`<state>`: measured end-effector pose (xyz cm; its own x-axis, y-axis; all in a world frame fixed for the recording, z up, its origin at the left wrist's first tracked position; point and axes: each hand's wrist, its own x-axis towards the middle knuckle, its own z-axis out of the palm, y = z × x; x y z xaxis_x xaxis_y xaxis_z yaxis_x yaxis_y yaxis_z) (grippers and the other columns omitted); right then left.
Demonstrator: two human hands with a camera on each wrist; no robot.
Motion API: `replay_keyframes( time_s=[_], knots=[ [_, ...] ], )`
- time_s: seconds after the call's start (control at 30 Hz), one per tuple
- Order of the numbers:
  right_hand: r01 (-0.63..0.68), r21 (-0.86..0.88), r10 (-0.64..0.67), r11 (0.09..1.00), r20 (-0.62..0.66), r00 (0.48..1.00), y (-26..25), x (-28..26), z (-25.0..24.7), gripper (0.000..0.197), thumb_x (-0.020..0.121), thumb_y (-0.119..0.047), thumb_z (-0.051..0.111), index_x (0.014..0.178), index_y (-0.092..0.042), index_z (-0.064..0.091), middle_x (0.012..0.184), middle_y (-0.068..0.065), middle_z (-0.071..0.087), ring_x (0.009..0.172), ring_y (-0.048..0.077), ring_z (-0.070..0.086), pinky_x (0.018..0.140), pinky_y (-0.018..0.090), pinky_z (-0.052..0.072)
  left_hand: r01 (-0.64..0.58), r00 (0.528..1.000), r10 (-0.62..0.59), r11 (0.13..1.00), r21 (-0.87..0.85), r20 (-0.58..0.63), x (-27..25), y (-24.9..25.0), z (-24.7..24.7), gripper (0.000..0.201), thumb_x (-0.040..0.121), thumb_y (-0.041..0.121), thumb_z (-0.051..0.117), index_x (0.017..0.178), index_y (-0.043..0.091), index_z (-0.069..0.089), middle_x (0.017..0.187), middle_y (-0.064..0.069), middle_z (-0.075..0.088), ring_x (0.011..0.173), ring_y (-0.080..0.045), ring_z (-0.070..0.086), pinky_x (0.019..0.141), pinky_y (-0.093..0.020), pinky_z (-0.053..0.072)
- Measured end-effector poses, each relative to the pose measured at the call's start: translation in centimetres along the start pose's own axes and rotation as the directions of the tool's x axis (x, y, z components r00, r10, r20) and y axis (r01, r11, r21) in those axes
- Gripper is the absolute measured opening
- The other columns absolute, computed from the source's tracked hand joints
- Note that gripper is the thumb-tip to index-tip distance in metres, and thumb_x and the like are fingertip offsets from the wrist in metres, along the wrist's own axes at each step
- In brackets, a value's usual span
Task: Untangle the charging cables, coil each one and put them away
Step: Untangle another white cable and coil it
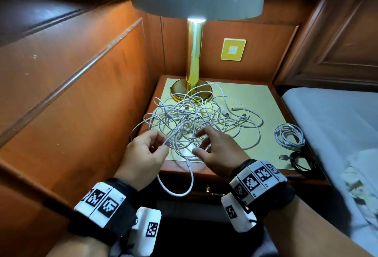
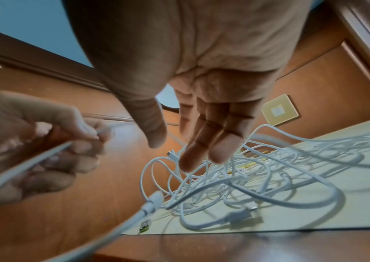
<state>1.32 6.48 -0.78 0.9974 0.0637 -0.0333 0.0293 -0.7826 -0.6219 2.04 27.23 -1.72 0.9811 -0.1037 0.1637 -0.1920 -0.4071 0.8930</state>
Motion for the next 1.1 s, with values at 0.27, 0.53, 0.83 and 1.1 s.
replay_keyframes(
  time_s=[0.27,0.53,0.83,1.1],
  knots=[
    [0.062,0.085,-0.053,0.994,-0.103,0.993,0.4,1.6,0.1,0.068,0.089,-0.033,0.071,0.147,-0.041,0.037,0.094,-0.007,0.062,0.084,0.012,0.064,0.083,0.026,0.050,0.001,0.981,0.087,0.892,-0.451,0.174,-2.2,2.6,-1.2,0.019,0.059,0.018,0.060,0.070,0.002,0.061,0.066,-0.029,0.045,0.050,-0.021,0.028,0.046,-0.033,0.016],
    [-0.017,0.027,0.020,1.000,-0.133,0.991,2.2,2.4,-0.8,0.032,0.091,-0.033,0.069,0.122,-0.029,0.059,0.079,-0.007,0.066,0.071,0.006,0.059,0.069,0.023,0.041,-0.001,0.998,0.034,0.869,-0.495,0.058,-1.6,2.1,-0.7,0.012,0.066,0.000,0.046,0.067,-0.004,0.057,0.056,-0.007,0.047,0.049,-0.020,0.026,0.047,-0.033,0.016],
    [-0.174,-0.069,0.160,0.982,-0.173,0.972,4.1,3.0,-1.7,0.019,0.091,-0.043,0.066,0.095,-0.025,0.063,0.079,-0.009,0.061,0.079,0.015,0.059,0.067,0.028,0.040,-0.078,0.970,-0.105,0.721,-0.688,-0.220,-0.3,1.6,-1.1,0.025,0.088,0.021,0.052,0.068,0.019,0.038,0.057,0.003,0.025,0.047,-0.013,0.023,0.043,-0.024,0.022],
    [0.005,-0.099,-0.019,0.995,-0.135,0.991,2.6,2.4,-0.6,0.036,0.083,-0.052,0.071,0.108,-0.029,0.056,0.102,-0.007,0.053,0.089,0.009,0.053,0.079,0.027,0.041,-0.163,0.954,-0.098,0.628,-0.761,-0.285,0.4,2.0,-0.1,0.051,0.103,0.002,0.041,0.056,0.020,0.049,0.112,-0.016,0.073,0.114,-0.025,0.067,0.101,-0.034,0.051]
  ],
)
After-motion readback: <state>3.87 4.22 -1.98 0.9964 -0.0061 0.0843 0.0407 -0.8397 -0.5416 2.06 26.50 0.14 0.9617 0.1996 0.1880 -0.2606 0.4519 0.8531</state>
